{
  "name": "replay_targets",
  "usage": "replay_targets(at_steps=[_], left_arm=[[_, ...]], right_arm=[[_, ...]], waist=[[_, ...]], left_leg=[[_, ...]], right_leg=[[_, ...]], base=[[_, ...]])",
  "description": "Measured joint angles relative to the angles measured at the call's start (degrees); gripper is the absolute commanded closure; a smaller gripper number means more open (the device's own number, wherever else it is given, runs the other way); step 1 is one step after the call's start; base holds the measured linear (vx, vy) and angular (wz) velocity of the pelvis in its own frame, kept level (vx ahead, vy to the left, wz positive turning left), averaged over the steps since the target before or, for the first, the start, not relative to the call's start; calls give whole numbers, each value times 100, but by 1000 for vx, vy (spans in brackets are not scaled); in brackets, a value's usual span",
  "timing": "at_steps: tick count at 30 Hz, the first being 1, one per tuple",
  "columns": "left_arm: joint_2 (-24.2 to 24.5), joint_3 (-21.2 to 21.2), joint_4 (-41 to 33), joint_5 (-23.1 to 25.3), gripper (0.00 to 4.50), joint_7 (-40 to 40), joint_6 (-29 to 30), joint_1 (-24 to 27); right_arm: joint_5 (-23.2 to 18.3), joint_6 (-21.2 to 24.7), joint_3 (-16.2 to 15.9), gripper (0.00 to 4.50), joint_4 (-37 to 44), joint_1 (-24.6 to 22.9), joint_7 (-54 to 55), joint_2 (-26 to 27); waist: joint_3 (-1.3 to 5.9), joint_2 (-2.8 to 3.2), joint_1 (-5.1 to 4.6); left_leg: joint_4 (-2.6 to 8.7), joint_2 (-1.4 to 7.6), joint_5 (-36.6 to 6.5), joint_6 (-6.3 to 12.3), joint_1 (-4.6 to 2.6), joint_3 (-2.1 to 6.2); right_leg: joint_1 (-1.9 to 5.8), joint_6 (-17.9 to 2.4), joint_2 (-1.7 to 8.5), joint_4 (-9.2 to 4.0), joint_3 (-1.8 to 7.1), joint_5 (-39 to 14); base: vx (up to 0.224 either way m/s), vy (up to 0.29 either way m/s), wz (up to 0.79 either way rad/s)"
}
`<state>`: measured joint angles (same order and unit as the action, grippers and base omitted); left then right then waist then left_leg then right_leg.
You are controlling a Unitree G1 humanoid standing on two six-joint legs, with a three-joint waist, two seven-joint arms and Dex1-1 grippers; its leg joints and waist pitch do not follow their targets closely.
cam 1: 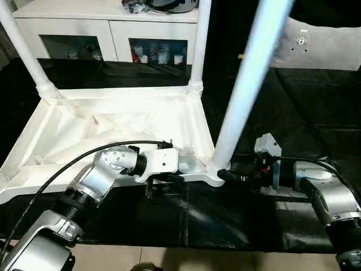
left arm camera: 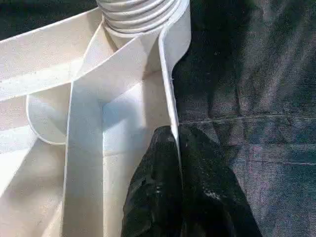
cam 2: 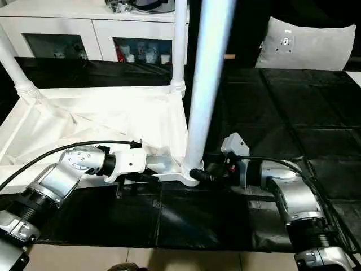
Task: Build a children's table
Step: Rotate leg to tighten
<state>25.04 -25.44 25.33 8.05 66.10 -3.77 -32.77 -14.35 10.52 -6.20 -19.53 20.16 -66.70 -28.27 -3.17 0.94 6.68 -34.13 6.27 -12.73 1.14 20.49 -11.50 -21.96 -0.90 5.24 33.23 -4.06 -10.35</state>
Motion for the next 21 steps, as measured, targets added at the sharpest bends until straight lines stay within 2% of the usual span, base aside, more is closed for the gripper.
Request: replay_targets(at_steps=[4,5,10,14,16,18,20,21], left_arm=[[-2,0,0,0,450,0,-7,0],[-2,0,1,0,450,0,-7,0],[-2,0,20,0,450,6,-9,-8],[-13,-1,20,0,450,9,-10,-8],[-12,-1,21,0,450,9,-10,-8],[-11,-1,21,1,450,8,-10,-8],[-11,-1,21,1,450,9,-10,-7],[-11,-1,22,2,450,8,-10,-8]], right_arm=[[42,0,-1,119,-9,0,0,4],[48,-5,-8,98,-26,4,1,4],[105,-178,-100,98,-407,165,49,236],[124,-242,-121,98,-415,209,65,286],[90,-176,-105,66,-418,211,50,286],[46,-106,-101,62,-429,214,9,287],[48,-127,-101,28,-456,215,8,287],[65,-179,-101,28,-496,224,36,290]], waist=[[0,0,1],[0,0,1],[1,-1,-4],[2,-3,3],[2,-3,3],[2,-3,2],[2,-3,3],[2,-3,1]], left_leg=[[0,0,0,0,1,0],[0,0,0,0,1,0],[-4,0,0,0,0,0],[-7,0,0,1,2,0],[-8,0,0,1,2,0],[-8,0,0,1,2,0],[-9,0,0,1,1,0],[-9,0,0,1,1,0]], right_leg=[[0,0,0,0,0,0],[0,0,0,0,0,0],[-1,0,0,7,0,0],[0,0,0,7,0,0],[0,0,0,7,0,0],[0,0,0,10,0,0],[-1,0,0,12,0,0],[-1,0,0,12,0,0]], base=[[0,0,0],[0,0,0],[0,0,0],[0,0,0],[0,0,0],[0,0,0],[0,0,0],[0,0,0]])
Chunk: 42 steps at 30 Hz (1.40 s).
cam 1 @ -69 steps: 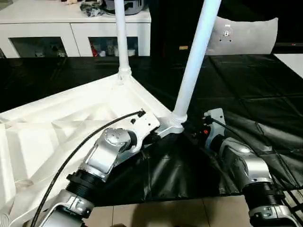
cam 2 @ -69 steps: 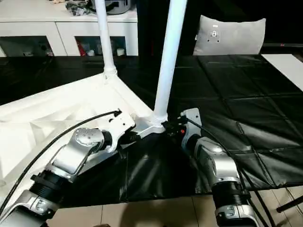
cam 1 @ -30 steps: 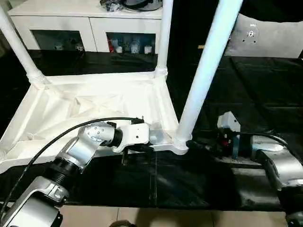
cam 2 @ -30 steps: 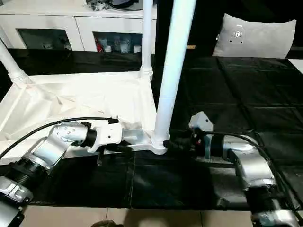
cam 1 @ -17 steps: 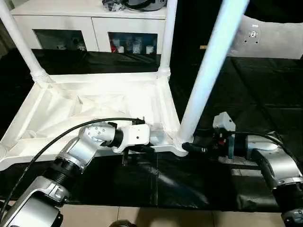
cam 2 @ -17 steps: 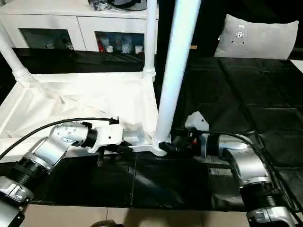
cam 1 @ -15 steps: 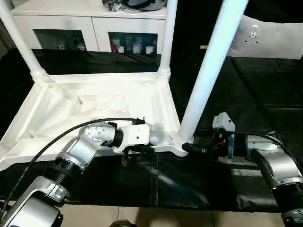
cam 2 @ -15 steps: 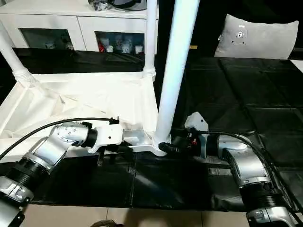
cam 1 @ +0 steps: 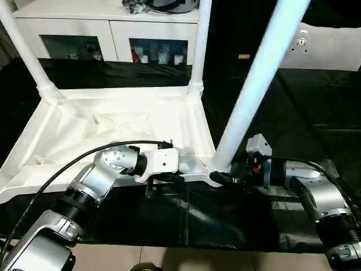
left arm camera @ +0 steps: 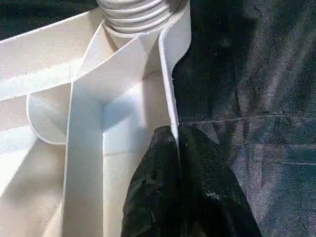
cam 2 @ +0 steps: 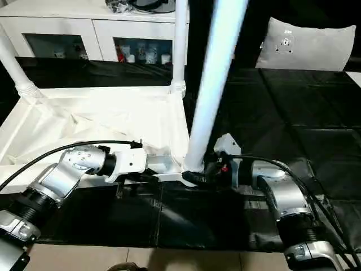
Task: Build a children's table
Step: Rotate leg to tighten
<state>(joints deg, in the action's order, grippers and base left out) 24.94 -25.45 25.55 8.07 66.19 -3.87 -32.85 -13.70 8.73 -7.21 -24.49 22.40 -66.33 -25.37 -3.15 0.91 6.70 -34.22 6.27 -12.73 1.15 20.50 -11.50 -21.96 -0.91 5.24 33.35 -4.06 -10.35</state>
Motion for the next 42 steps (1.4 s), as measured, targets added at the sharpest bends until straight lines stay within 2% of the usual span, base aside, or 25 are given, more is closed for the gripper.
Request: replay_targets(at_steps=[2,5,8,10,12,21,22,31,34,36,42], left_arm=[[0,0,1,0,450,0,0,0],[1,0,1,0,450,0,-2,0],[1,0,1,1,450,0,-2,1],[1,-1,1,0,450,0,-2,1],[0,-2,1,1,450,0,-2,2],[0,-2,-7,0,450,67,-2,9],[0,-2,-7,0,450,74,-2,10],[10,-2,-104,-12,450,212,92,90],[8,41,-178,-57,450,214,362,132],[-100,203,-201,-67,450,20,823,174],[-1005,646,-100,-52,450,-1316,2106,159]], right_arm=[[41,-44,0,10,-61,23,68,4],[37,-29,0,10,-61,22,78,22],[-1,22,0,44,-61,21,64,66],[-22,71,1,47,-61,20,64,92],[-31,72,3,81,-61,20,67,104],[-135,128,50,140,-59,-37,77,144],[-145,137,51,160,-50,-52,77,146],[-265,380,108,173,241,-366,122,223],[-274,548,167,174,320,-431,399,365],[-230,561,272,174,228,-380,930,650],[-60,520,698,174,-520,194,2904,1381]], waist=[[0,0,-1],[0,0,-1],[0,0,-1],[0,0,-1],[0,0,-1],[0,1,0],[1,1,1],[10,-8,2],[22,-16,-35],[40,-15,-107],[42,-1,-378]], left_leg=[[-2,0,0,0,0,0],[-2,0,0,0,0,0],[-4,0,0,0,0,0],[-6,0,0,0,0,0],[-8,0,0,0,0,0],[-8,0,0,0,-2,0],[-8,0,0,0,-3,0],[-8,0,0,-2,-36,0],[-6,0,1,-5,-46,0],[-5,0,7,-16,-54,1],[-24,0,14,-26,-38,0]], right_leg=[[0,0,0,0,0,0],[0,0,0,2,0,0],[0,0,0,6,0,0],[-1,0,0,8,0,0],[0,0,1,8,1,0],[1,0,1,10,1,0],[0,0,1,11,1,0],[28,0,1,11,5,-1],[34,1,1,12,6,-2],[37,2,1,14,8,-2],[29,44,3,-28,10,-27]], base=[[0,0,0],[0,0,0],[0,0,0],[0,0,0],[0,0,0],[0,0,0],[0,0,0],[0,0,0],[0,0,0],[0,0,0],[-25,9,-2]])
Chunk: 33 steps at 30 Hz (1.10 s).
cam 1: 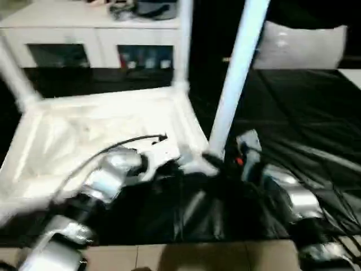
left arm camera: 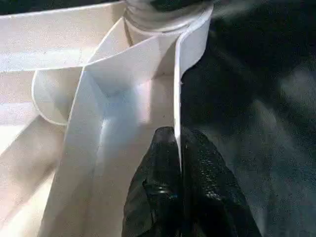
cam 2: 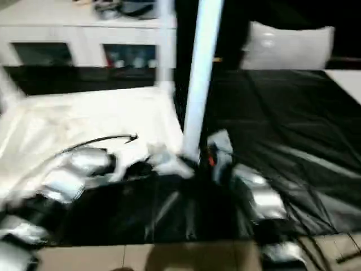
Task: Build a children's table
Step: Rotate leg to tighten
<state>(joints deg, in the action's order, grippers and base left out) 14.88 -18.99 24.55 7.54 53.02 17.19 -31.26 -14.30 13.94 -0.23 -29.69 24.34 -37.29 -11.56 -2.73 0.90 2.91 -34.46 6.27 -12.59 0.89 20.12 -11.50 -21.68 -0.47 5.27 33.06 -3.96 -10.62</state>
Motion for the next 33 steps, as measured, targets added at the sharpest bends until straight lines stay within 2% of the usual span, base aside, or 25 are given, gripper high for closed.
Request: replay_targets(at_steps=[2,3,4,5,9,11,17,21,26,33], left_arm=[[-307,90,-2,-6,450,-436,345,0],[-461,119,-9,-12,450,-600,439,-4],[-586,119,-10,5,450,-765,535,-13],[-697,121,-21,21,450,-927,641,-15],[-769,99,-105,64,450,-976,703,1],[-761,47,-131,65,450,-973,688,-1],[-555,-126,-98,89,450,-850,334,-35],[-320,-126,-51,88,450,-695,88,-54],[200,-187,15,49,450,-165,-429,-80],[653,-350,38,12,450,546,-1102,-83]], right_arm=[[54,28,131,174,-185,177,572,155],[70,27,169,140,-253,235,724,186],[94,20,204,140,-316,284,863,208],[106,-10,235,105,-384,324,975,227],[165,-82,259,83,-490,327,1121,253],[197,-134,256,56,-558,326,1128,239],[140,-340,268,3,-507,122,680,0],[68,-429,239,3,-379,-85,62,-309],[-26,-557,180,3,221,-462,-1144,-1132],[-222,-471,45,3,706,-463,-2134,-1622]], waist=[[0,-3,-74],[0,-7,-91],[1,-6,-97],[5,-7,-100],[5,-4,-73],[6,-2,-42],[4,8,22],[3,8,23],[1,8,22],[1,8,78]], left_leg=[[-7,0,0,1,8,0],[-9,-1,0,1,10,0],[-9,-1,0,1,9,0],[-8,-1,0,1,8,-1],[6,-1,0,2,14,0],[8,-1,0,3,18,0],[12,0,1,4,43,0],[22,6,1,3,44,0],[34,10,-4,8,50,0],[44,22,-6,7,56,0]], right_leg=[[-1,0,0,-8,1,0],[-1,0,0,-9,2,0],[0,0,0,-9,3,0],[-1,0,0,-8,3,0],[-11,0,0,-2,-1,0],[-11,-1,0,-1,0,1],[-27,-31,0,0,-2,21],[-34,-40,-2,6,-10,29],[-40,-41,-5,6,-17,29],[-45,-39,-9,4,-32,26]], base=[[0,0,0],[0,0,0],[0,0,0],[0,0,0],[0,0,0],[0,0,0],[0,0,0],[0,0,0],[0,0,0],[0,0,0]])
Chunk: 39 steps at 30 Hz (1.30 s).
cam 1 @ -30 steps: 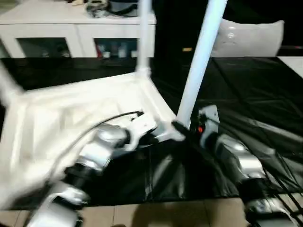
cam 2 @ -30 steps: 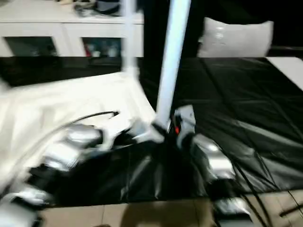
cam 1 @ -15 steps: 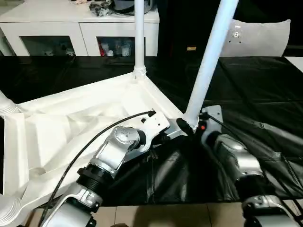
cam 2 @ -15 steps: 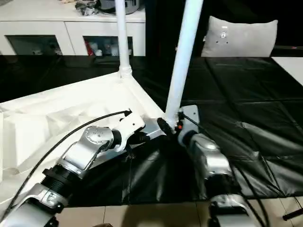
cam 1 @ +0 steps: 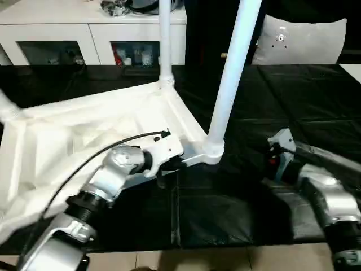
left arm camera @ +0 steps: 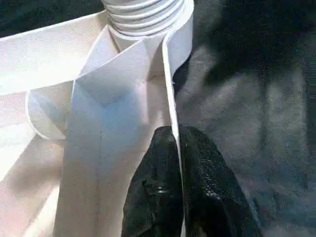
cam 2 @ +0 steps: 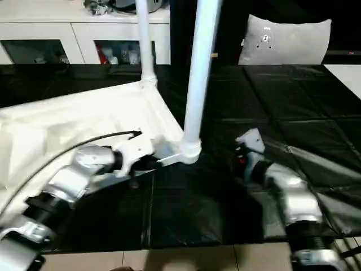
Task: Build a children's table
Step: Rotate leg to tighten
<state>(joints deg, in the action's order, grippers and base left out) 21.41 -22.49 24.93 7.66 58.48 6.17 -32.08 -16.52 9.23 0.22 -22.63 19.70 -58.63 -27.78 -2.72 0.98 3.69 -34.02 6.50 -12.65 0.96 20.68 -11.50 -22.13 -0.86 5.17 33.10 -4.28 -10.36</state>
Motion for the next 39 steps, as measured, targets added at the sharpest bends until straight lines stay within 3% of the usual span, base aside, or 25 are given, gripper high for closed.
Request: replay_targets(at_steps=[6,11,17,24,29,39], left_arm=[[284,-180,-7,-70,450,663,-513,2],[348,-251,-19,-70,450,944,-695,-13],[366,-311,-14,-71,450,1030,-794,-41],[374,-313,1,-71,450,1107,-859,-43],[375,-314,3,-71,450,1124,-869,-43],[369,-279,-7,-121,450,1137,-740,-22]], right_arm=[[-10,78,-287,3,281,4,-695,-272],[50,154,-606,3,436,3,-999,-289],[70,155,-749,19,382,6,-1044,-117],[61,244,-749,63,212,10,-1073,-48],[52,267,-747,124,160,46,-1093,-42],[51,307,-717,169,191,28,-1045,15]], waist=[[0,0,174],[-1,-2,224],[-1,-2,275],[-1,-2,289],[-1,-2,291],[1,1,284]], left_leg=[[0,1,0,-4,-11,-1],[0,1,0,-5,-16,-2],[0,1,0,-5,-16,-2],[0,1,0,-5,-15,-2],[0,1,0,-6,-16,-2],[0,2,1,-6,-19,-2]], right_leg=[[10,0,1,1,-1,0],[16,-1,1,1,0,0],[15,0,1,2,0,0],[15,0,1,2,0,0],[15,-1,1,4,0,0],[16,-1,1,6,0,0]], base=[[0,0,0],[0,0,0],[0,0,0],[0,0,0],[0,0,0],[0,0,0]])
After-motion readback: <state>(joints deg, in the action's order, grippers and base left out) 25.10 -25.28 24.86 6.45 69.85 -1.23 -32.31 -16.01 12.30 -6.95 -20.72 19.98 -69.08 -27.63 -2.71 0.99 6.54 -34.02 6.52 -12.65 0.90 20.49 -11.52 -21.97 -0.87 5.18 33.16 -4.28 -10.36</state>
